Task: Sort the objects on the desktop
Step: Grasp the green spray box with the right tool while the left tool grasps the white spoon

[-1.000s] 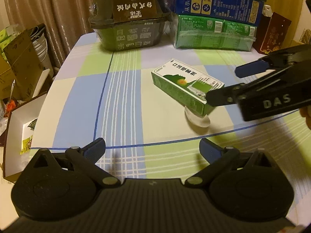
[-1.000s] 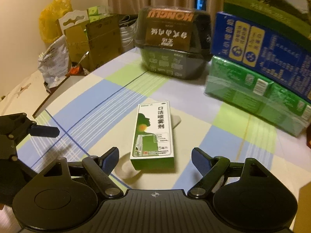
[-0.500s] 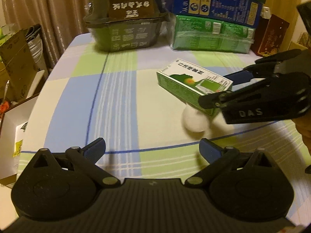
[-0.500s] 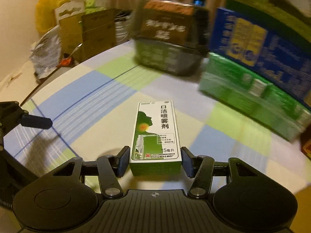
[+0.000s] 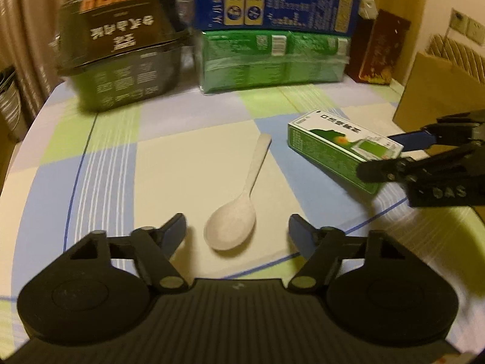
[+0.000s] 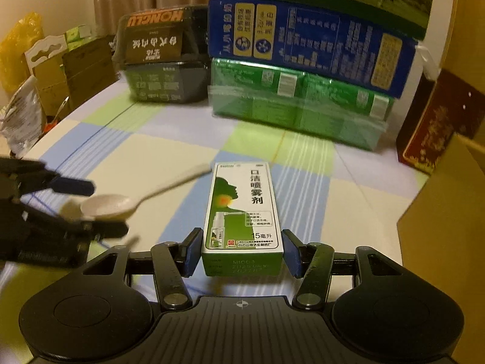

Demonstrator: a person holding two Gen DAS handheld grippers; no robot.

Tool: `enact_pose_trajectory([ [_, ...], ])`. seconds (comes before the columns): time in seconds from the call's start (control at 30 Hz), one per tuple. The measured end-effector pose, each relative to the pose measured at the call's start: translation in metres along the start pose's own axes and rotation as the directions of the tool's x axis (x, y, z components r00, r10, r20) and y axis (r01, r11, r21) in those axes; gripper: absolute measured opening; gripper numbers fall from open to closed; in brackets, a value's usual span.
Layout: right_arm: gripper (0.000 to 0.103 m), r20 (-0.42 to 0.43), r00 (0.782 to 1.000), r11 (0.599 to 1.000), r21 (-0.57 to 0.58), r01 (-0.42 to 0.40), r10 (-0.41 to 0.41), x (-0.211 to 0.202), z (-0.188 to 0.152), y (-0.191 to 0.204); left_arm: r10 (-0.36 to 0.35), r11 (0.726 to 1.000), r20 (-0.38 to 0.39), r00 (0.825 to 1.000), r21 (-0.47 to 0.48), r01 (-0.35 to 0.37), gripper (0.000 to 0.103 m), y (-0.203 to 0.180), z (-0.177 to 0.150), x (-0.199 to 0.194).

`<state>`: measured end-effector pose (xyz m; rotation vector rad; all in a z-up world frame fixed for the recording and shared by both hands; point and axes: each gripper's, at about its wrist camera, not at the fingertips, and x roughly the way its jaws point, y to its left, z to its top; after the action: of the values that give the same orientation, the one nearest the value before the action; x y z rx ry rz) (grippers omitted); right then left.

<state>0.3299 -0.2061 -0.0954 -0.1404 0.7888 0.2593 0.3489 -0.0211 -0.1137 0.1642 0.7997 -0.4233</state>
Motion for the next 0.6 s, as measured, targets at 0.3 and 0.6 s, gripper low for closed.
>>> enact_pose_trajectory([
  [0.3,0.052,-0.006,1.0,0.999,0.037,-0.008,0.008,0.006,-0.016,-0.005,-0.021,0.998,-0.021,1.0,0.058,0.022,0.034,0.001,-0.003,0.007],
  [0.6,0.061,0.0,1.0,0.999,0.045,-0.024,0.024,0.015,-0.013,-0.011,0.002,0.992,-0.004,1.0,0.122,-0.002,0.027,-0.01,-0.002,0.009],
])
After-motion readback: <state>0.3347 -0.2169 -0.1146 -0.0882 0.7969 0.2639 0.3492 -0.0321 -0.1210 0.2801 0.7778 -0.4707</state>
